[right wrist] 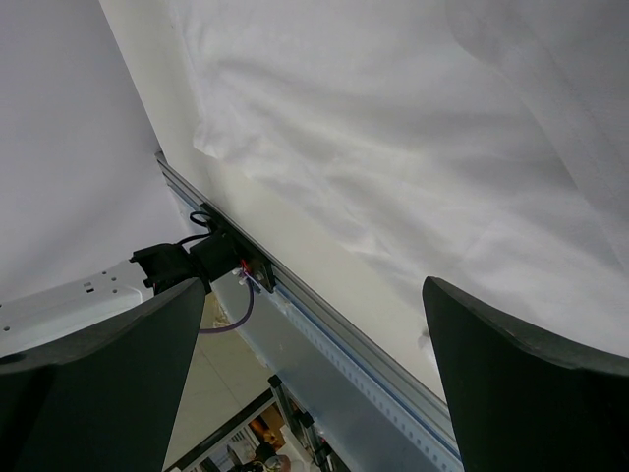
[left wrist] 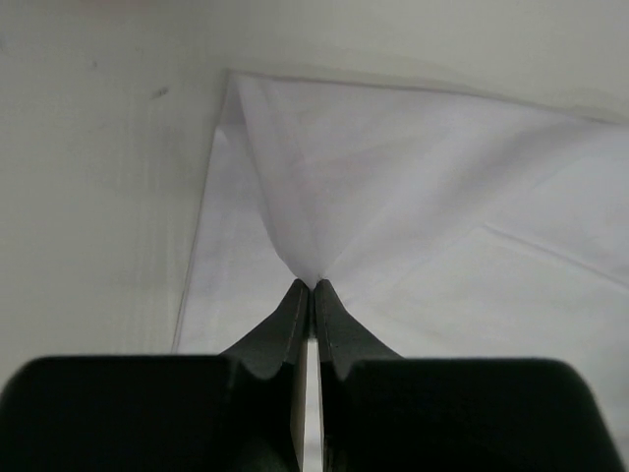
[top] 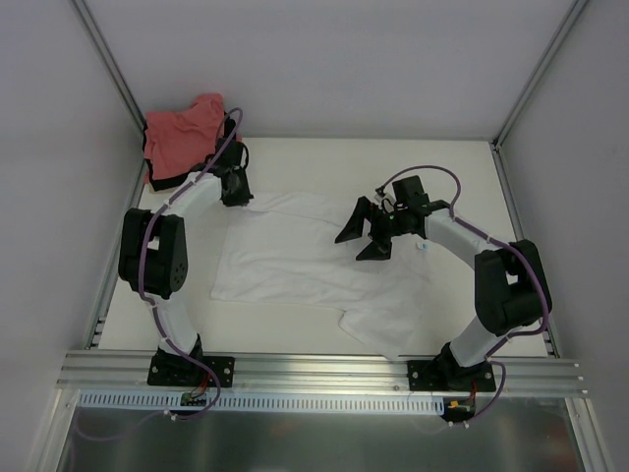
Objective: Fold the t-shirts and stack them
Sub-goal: Fold the flattened tshirt in 1/3 of the way
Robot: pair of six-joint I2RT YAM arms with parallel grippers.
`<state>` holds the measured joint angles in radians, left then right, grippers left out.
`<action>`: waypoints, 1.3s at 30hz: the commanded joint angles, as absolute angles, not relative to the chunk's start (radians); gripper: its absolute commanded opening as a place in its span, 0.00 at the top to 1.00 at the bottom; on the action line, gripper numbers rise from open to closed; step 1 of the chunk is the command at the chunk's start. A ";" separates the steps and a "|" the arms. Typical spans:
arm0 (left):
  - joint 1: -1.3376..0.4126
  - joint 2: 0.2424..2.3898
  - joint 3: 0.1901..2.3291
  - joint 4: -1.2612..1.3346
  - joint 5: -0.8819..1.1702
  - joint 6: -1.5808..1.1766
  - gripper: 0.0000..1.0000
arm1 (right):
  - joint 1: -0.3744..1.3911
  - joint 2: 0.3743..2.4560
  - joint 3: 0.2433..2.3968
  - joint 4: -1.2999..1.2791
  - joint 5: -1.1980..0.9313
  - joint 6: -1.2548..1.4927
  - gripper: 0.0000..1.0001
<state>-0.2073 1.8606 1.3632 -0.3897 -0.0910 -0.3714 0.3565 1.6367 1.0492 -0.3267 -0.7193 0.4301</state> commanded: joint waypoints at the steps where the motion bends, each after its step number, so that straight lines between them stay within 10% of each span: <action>1: -0.195 1.851 1.460 -0.440 -0.141 -0.321 1.00 | 0.348 1.615 1.045 -0.330 -0.741 0.410 0.01; 39: -0.138 1.801 1.288 -0.428 -0.180 -0.314 1.00 | 0.327 1.588 1.011 -0.345 -0.736 0.393 0.01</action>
<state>-0.1402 1.8626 1.2663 -0.4232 -0.2070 -0.2985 0.3313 1.6352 1.0168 -0.3344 -0.7219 0.4065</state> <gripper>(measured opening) 0.019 0.993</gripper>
